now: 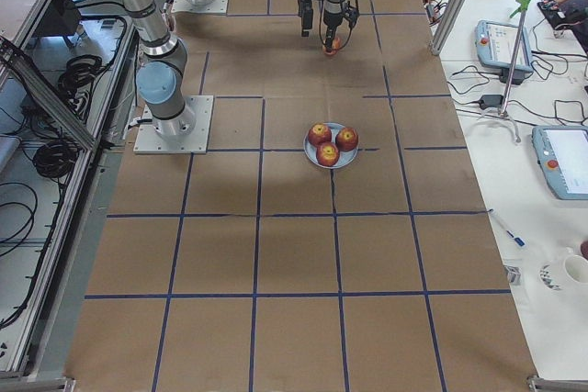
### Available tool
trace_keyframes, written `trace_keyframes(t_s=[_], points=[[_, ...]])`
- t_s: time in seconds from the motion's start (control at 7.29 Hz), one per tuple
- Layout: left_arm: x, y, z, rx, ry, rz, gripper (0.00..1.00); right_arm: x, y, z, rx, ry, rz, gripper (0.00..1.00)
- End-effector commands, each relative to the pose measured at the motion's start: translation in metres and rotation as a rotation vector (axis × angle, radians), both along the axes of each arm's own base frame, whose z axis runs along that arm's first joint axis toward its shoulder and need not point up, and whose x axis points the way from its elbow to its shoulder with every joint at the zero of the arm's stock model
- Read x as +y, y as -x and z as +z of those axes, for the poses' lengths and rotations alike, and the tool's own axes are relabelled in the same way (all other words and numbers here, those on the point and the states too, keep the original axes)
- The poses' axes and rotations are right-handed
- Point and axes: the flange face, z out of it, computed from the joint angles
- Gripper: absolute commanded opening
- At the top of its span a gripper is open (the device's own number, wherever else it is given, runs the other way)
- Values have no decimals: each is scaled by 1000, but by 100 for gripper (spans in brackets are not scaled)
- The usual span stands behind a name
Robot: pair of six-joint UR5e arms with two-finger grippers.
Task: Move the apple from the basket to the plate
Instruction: 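Set the apple on the table center, open and raise the left gripper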
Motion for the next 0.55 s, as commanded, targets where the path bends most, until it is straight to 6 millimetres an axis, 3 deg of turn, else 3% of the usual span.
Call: trace_keyframes(t_s=[0.0, 0.14, 0.41], points=[[0, 1, 27, 7, 25, -3, 99, 0, 0, -1, 0, -2, 0, 100], [-1, -11, 72, 11, 37, 14, 99, 0, 0, 0, 0, 0, 0, 100], [-3, -86, 160, 11, 39, 91, 99, 0, 0, 0, 0, 0, 0, 100]])
